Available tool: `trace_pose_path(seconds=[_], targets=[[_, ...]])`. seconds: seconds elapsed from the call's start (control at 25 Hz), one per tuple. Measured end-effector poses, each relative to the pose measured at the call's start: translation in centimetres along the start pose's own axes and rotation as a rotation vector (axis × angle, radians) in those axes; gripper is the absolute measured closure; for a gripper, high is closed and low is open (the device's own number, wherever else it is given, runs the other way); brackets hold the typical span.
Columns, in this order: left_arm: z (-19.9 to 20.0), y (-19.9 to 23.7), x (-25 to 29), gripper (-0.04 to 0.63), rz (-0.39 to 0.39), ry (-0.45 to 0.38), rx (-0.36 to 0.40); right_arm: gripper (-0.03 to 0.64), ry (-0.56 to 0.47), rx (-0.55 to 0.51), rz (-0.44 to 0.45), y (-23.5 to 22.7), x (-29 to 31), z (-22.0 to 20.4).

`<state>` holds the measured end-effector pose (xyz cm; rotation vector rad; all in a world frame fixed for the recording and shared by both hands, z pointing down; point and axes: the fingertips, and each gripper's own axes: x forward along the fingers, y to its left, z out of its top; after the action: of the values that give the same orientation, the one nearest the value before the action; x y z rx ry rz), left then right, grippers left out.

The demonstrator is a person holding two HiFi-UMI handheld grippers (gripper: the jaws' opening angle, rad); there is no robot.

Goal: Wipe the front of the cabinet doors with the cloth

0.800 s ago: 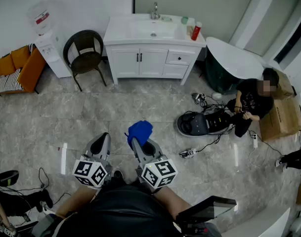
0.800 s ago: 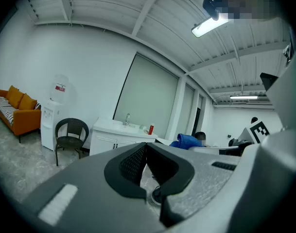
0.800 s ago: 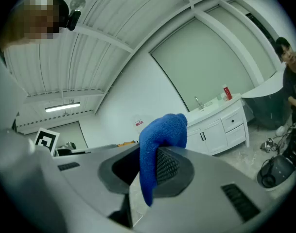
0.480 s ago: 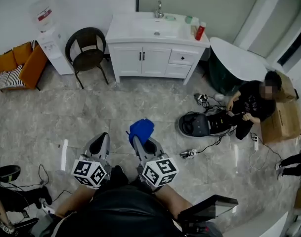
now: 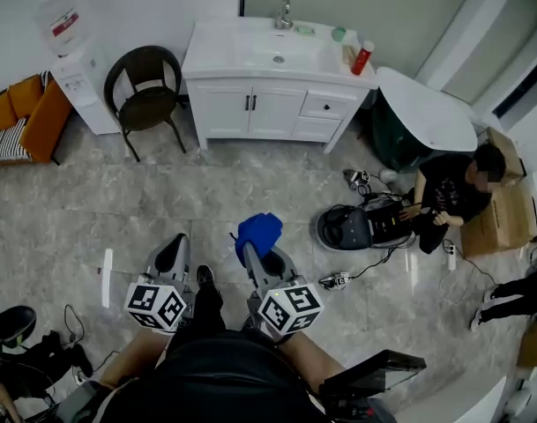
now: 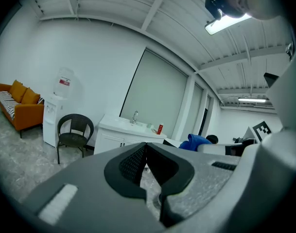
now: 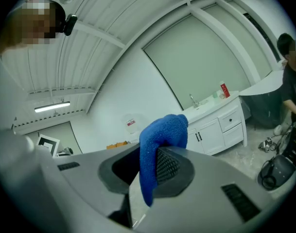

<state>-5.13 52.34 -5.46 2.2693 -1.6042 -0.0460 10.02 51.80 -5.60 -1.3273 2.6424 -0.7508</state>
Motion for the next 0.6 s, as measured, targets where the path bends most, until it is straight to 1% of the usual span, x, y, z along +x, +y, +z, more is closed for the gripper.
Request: trace_pose_path(seconds=[0.2, 0.36, 0.6], targets=[[2.5, 5.3, 5.3, 0.592, -0.036, 0.005, -0.015, 0.565, 0.0, 0.015, -0.04, -1.0, 7.8, 1.4], [3.8, 9.4, 9.1, 0.592, -0.066, 0.032, -0.017, 0.565, 0.014, 0.024, -0.062, -1.5, 13.8, 1.9], [5.7, 14.4, 13.7, 0.592, -0.091, 0.067, 0.003, 0.565, 0.023, -0.011, -0.091, -2.3, 21.7, 3.3]])
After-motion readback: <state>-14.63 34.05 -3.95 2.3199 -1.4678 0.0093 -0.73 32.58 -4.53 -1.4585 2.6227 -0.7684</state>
